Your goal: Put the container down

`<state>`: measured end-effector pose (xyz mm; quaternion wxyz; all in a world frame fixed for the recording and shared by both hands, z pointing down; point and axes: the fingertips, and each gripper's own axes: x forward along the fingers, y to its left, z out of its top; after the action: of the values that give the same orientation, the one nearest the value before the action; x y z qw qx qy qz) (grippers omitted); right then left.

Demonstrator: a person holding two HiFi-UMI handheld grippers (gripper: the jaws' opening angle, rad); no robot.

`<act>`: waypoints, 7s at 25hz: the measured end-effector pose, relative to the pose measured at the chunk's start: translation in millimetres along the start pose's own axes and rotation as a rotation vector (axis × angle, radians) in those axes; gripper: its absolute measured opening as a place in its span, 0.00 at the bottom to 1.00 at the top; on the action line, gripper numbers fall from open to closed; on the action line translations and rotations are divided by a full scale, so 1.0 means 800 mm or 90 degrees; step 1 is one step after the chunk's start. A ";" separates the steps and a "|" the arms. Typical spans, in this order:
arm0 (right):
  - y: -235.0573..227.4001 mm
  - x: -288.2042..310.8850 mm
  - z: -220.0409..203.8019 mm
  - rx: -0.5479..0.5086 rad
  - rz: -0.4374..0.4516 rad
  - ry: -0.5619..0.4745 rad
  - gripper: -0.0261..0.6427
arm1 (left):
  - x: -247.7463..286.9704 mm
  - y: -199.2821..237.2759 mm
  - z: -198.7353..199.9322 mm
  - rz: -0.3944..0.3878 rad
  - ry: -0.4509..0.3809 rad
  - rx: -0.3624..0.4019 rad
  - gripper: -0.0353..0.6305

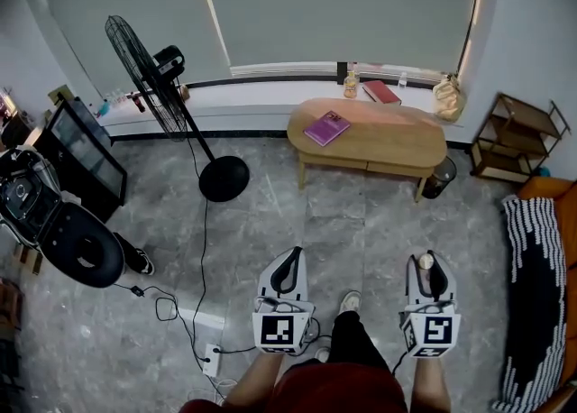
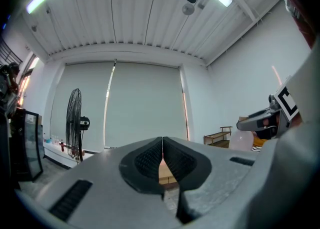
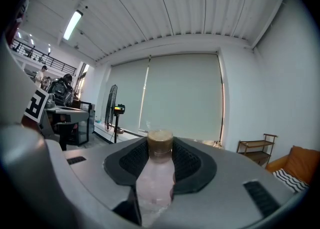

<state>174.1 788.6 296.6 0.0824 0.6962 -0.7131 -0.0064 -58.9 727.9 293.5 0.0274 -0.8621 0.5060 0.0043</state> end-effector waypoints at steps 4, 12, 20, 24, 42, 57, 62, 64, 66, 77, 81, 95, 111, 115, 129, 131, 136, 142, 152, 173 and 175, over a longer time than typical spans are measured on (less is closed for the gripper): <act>-0.005 0.033 -0.005 0.005 0.007 0.002 0.25 | 0.028 0.010 0.005 0.008 -0.016 -0.001 0.07; -0.035 0.130 -0.012 0.018 0.017 0.009 0.25 | 0.120 0.031 -0.012 0.019 0.006 0.009 0.07; -0.097 0.226 -0.022 0.032 0.019 0.024 0.25 | 0.239 0.029 -0.023 0.015 0.017 0.010 0.07; -0.129 0.270 -0.025 0.040 0.017 0.028 0.25 | 0.291 0.021 -0.027 0.010 0.034 0.012 0.07; -0.217 0.365 -0.019 0.074 0.019 0.001 0.25 | 0.415 -0.009 -0.008 0.005 0.027 0.045 0.07; -0.220 0.397 0.002 0.051 -0.006 -0.018 0.25 | 0.449 0.023 -0.005 0.002 0.000 0.030 0.07; -0.199 0.437 0.006 0.044 -0.005 -0.014 0.25 | 0.476 0.058 -0.016 -0.001 0.007 0.020 0.07; -0.189 0.458 0.006 0.041 -0.003 -0.011 0.25 | 0.491 0.076 -0.023 -0.001 0.005 0.015 0.07; -0.177 0.482 0.006 0.039 -0.001 -0.006 0.25 | 0.508 0.096 -0.028 -0.004 0.001 0.015 0.07; -0.091 0.631 0.038 0.027 0.005 0.026 0.25 | 0.599 0.240 -0.040 -0.015 0.012 0.017 0.07; -0.057 0.679 0.048 0.024 0.007 0.035 0.25 | 0.624 0.295 -0.042 -0.011 0.017 0.005 0.07; 0.051 0.811 0.060 0.011 0.039 0.043 0.25 | 0.680 0.440 -0.067 0.001 0.018 -0.006 0.07; 0.078 0.903 0.048 0.015 0.089 0.052 0.25 | 0.734 0.484 -0.088 0.028 0.022 -0.014 0.07; 0.067 0.942 0.048 0.015 0.098 0.058 0.25 | 0.772 0.491 -0.092 0.032 0.030 -0.009 0.07; 0.056 1.080 -0.013 0.018 0.174 0.132 0.25 | 0.875 0.513 -0.141 0.072 0.088 -0.019 0.07; 0.062 1.099 -0.028 0.019 0.191 0.147 0.25 | 0.882 0.518 -0.151 0.084 0.100 -0.026 0.07; 0.084 1.151 -0.068 0.016 0.234 0.180 0.25 | 0.897 0.531 -0.179 0.103 0.130 -0.027 0.07; 0.111 1.206 -0.132 0.007 0.283 0.226 0.25 | 0.901 0.545 -0.219 0.144 0.177 -0.046 0.07; 0.161 1.282 -0.248 -0.011 0.342 0.305 0.25 | 0.895 0.571 -0.289 0.218 0.247 -0.082 0.07; 0.211 1.395 -0.469 -0.049 0.381 0.425 0.25 | 0.898 0.562 -0.404 0.287 0.376 -0.139 0.07; 0.212 1.403 -0.482 -0.052 0.381 0.434 0.25 | 0.903 0.562 -0.407 0.288 0.380 -0.139 0.07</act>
<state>35.4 -280.8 819.5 0.3385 0.4181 -0.8140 0.2192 -105.8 -137.6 574.0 -0.2150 -0.6898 0.6655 -0.1870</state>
